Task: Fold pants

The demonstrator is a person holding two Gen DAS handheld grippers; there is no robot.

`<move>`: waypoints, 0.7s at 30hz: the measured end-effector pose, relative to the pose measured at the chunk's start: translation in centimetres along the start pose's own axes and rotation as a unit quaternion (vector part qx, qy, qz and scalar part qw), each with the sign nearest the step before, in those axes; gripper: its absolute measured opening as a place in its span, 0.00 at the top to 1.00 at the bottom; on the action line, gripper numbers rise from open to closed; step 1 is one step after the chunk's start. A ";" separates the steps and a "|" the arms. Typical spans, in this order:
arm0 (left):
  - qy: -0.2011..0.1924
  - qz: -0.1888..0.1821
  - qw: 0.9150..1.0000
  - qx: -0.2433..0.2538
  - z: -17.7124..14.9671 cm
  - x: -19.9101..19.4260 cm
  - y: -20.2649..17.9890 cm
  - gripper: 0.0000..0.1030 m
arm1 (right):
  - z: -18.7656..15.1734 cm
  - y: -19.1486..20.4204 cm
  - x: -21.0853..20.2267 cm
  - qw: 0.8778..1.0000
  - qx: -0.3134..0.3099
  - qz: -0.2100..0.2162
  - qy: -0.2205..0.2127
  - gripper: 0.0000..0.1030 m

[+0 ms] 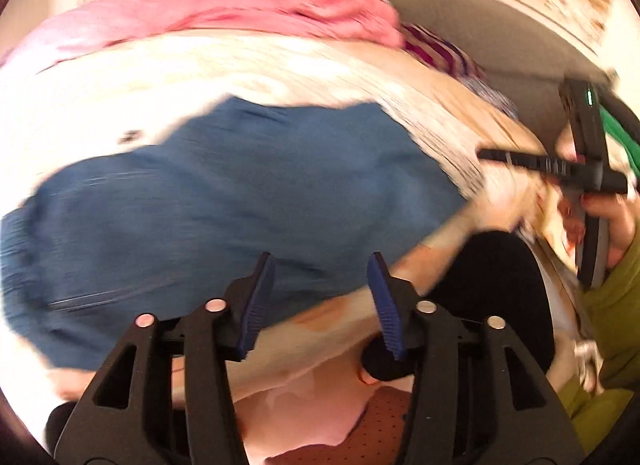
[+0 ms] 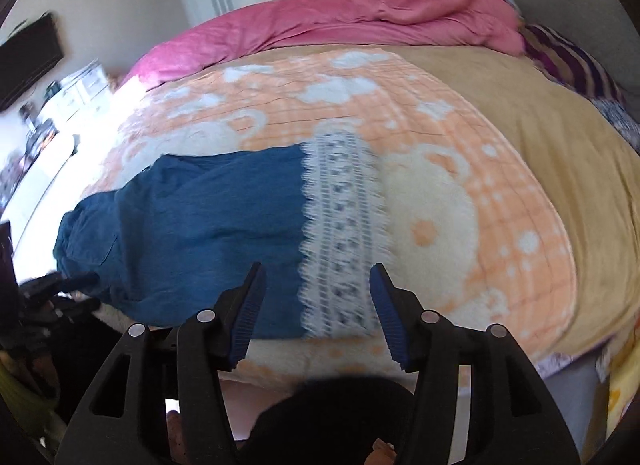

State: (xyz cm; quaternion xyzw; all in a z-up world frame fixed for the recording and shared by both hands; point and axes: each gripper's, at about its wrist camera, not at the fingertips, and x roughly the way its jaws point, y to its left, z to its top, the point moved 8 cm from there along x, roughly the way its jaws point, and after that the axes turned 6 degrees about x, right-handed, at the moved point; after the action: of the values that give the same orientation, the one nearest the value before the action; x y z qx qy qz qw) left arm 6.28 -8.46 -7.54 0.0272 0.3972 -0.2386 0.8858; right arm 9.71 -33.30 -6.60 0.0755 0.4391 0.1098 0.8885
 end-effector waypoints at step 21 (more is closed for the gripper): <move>0.010 0.282 0.949 -0.138 -0.6 -3.4 18.0 0.77 | -0.1 0.1 5.8 0.998 0.015 -0.004 0.056 0.42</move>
State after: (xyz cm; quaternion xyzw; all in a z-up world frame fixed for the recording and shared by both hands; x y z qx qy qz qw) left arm 11.97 8.93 -8.06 0.0179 0.4113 0.0785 0.9079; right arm 13.07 -31.70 -11.07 0.0805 0.4903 0.1035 0.8617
